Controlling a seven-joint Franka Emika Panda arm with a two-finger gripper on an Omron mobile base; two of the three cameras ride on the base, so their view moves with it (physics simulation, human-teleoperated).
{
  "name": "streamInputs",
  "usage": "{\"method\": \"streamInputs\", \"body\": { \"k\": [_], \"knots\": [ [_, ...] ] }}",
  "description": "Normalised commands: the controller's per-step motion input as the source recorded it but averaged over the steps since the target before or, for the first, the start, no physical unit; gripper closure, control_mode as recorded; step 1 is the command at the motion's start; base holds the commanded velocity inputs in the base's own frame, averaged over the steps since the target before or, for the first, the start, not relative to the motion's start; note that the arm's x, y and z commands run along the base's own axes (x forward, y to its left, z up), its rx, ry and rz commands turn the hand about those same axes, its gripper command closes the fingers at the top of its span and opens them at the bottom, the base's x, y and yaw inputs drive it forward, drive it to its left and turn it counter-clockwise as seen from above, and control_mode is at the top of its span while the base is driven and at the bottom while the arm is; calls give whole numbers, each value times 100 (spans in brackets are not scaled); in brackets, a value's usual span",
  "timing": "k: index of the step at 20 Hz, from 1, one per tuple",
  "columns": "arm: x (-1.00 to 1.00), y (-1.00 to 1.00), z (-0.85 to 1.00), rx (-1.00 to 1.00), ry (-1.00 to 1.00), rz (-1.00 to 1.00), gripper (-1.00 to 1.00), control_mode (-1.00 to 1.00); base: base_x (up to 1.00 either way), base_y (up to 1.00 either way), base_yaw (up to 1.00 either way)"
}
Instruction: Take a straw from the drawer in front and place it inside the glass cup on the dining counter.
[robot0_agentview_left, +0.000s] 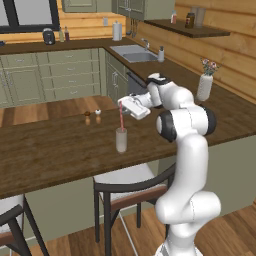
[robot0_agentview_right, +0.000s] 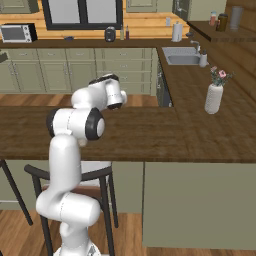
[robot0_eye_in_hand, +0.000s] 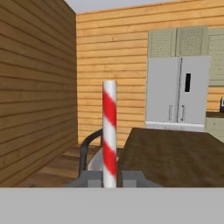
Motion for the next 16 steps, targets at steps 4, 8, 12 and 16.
{"method": "streamInputs", "body": {
  "k": [4, 8, 12, 16],
  "knots": [
    [29, 0, -17, 0, 0, 0, 100, -100, 0, 0, 0],
    [40, 1, -15, 0, 0, 0, 100, -100, 0, 0, 0],
    [31, 5, -11, 0, 0, 0, 100, -100, 0, 0, 0],
    [11, 10, -20, 0, 0, 0, 100, -100, 0, 0, 0]
  ]
}}
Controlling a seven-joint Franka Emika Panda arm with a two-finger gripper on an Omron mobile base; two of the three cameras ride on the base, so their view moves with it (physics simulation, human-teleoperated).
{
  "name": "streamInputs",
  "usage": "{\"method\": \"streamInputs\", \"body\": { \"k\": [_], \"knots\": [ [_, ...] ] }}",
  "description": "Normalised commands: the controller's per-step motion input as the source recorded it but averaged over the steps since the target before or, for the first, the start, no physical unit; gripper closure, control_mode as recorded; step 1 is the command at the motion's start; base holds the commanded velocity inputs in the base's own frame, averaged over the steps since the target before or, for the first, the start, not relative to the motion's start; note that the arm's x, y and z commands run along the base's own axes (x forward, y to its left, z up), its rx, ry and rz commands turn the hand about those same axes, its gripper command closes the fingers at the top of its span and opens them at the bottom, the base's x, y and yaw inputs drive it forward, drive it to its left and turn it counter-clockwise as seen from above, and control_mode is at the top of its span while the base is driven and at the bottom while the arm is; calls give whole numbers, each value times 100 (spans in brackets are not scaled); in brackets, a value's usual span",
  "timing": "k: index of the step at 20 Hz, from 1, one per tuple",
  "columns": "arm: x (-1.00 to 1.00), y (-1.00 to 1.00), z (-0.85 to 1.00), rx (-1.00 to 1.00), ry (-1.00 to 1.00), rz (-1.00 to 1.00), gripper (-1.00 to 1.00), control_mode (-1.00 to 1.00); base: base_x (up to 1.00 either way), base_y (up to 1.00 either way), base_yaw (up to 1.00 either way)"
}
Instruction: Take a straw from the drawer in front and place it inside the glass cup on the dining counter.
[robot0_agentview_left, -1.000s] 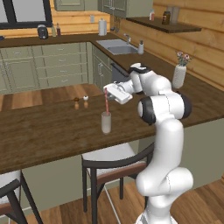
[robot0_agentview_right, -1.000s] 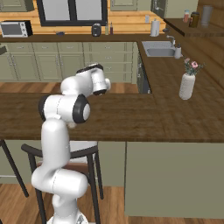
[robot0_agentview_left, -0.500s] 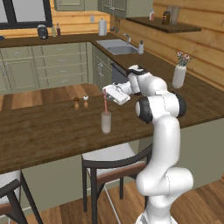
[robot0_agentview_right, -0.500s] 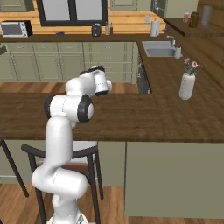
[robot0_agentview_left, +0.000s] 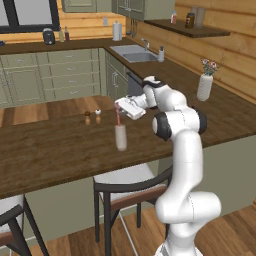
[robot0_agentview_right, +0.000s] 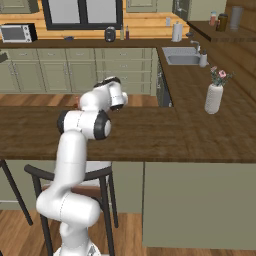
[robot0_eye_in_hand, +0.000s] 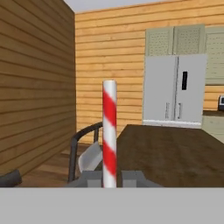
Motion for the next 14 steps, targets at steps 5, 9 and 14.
{"method": "streamInputs", "body": {
  "k": [5, 9, 14],
  "knots": [
    [-24, 1, -27, 0, 0, 0, 100, -100, 0, 0, 0],
    [-35, 0, -26, 0, 0, 0, 100, -100, 0, 0, 0],
    [-45, 0, -19, 0, 0, 0, -100, -100, 0, 0, 0]
  ]
}}
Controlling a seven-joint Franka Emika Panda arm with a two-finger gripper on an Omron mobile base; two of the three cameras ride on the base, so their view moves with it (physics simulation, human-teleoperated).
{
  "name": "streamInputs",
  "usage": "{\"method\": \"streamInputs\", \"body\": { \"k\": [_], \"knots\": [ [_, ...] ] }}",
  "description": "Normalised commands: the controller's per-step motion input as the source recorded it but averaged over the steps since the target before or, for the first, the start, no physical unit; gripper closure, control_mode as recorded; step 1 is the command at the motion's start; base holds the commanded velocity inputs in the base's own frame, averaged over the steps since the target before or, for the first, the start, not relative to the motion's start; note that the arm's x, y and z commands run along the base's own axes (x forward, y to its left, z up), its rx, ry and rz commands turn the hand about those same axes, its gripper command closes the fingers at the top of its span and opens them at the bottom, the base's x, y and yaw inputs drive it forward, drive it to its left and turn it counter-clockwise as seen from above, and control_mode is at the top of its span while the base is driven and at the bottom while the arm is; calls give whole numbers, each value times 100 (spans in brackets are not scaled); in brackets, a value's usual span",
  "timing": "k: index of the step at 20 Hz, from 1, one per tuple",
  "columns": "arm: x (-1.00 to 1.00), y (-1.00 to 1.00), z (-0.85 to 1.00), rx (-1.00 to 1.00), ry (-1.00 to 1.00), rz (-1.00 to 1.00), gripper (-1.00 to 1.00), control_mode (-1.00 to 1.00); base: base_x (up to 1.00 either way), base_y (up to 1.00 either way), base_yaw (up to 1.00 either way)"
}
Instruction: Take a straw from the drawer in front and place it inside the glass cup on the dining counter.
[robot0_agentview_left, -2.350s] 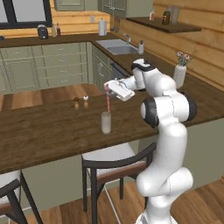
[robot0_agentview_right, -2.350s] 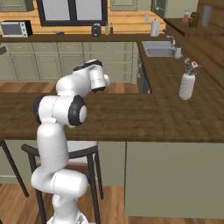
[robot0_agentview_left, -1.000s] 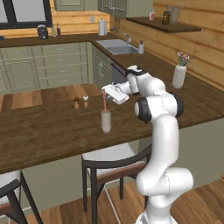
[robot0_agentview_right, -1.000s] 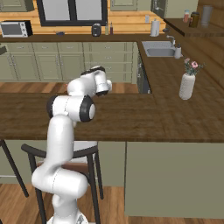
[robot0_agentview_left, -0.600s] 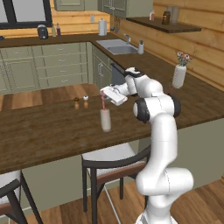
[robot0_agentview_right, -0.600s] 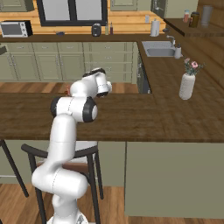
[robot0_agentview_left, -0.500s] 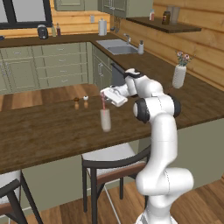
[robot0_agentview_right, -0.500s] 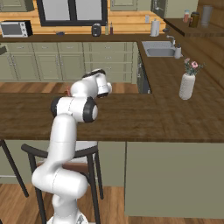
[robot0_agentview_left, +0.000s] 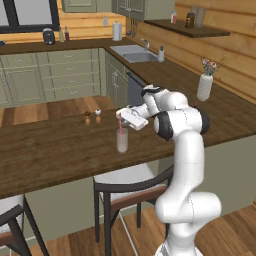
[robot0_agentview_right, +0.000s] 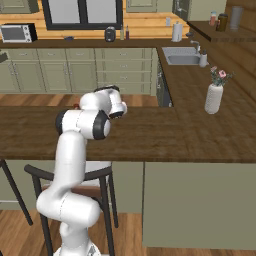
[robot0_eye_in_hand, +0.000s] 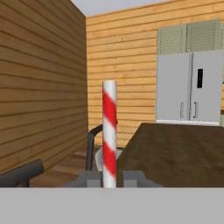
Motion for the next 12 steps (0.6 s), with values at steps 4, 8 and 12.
{"method": "streamInputs", "body": {
  "k": [4, 8, 12],
  "knots": [
    [-33, 0, -1, 0, -1, 0, -100, -100, 0, 0, 0],
    [-26, -2, 0, 0, -5, 0, -100, -100, 0, 0, 0],
    [-25, -6, 27, 0, -14, 0, -100, -100, 0, 0, 0]
  ]
}}
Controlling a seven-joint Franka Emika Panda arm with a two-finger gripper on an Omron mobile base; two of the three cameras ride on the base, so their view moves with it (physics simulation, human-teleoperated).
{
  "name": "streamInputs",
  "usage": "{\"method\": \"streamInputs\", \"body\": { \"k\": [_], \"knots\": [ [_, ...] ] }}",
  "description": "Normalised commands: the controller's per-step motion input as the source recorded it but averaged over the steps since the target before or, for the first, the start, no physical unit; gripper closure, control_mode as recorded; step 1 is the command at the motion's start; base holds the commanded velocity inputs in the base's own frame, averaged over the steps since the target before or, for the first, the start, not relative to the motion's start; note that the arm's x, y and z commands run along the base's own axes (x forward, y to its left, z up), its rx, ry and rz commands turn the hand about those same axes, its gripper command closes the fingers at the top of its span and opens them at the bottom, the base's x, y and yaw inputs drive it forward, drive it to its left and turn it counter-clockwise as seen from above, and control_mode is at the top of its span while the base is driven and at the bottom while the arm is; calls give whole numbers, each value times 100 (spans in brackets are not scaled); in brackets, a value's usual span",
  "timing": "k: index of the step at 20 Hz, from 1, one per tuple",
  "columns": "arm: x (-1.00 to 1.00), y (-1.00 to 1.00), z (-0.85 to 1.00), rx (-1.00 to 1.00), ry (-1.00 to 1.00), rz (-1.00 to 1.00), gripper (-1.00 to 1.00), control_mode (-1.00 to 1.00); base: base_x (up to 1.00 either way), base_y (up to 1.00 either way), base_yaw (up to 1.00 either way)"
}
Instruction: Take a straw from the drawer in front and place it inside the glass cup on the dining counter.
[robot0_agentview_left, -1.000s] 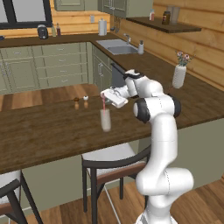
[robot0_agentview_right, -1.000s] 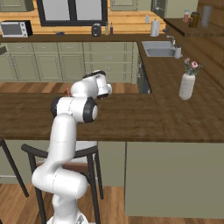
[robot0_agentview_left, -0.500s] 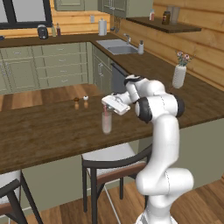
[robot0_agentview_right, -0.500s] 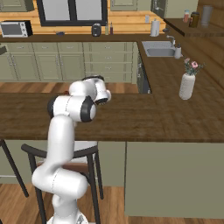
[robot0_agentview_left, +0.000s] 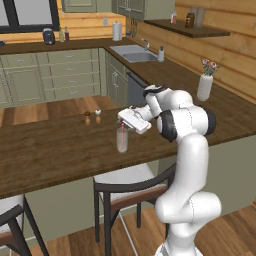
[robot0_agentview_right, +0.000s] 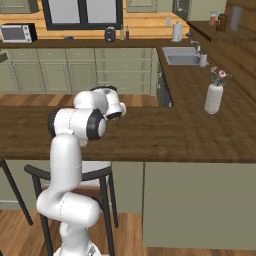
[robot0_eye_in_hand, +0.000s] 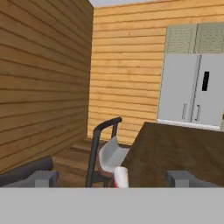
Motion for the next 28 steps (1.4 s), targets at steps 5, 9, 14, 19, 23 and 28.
{"method": "streamInputs", "body": {
  "k": [5, 9, 14, 19, 23, 28],
  "knots": [
    [-29, -8, 96, 0, -26, 0, -100, -100, 0, 0, 0],
    [-30, -2, 100, 0, -29, 0, -100, -100, 0, 0, 0],
    [-64, 2, 91, -9, -39, 0, -100, -100, 0, 0, 0],
    [-100, 13, 37, -27, -52, 0, -100, -100, 0, 0, 0],
    [-100, 8, 6, -30, -52, 0, -100, -100, 0, 0, 0],
    [-100, 5, 0, -28, -46, 0, -100, -100, 0, 0, 0]
  ]
}}
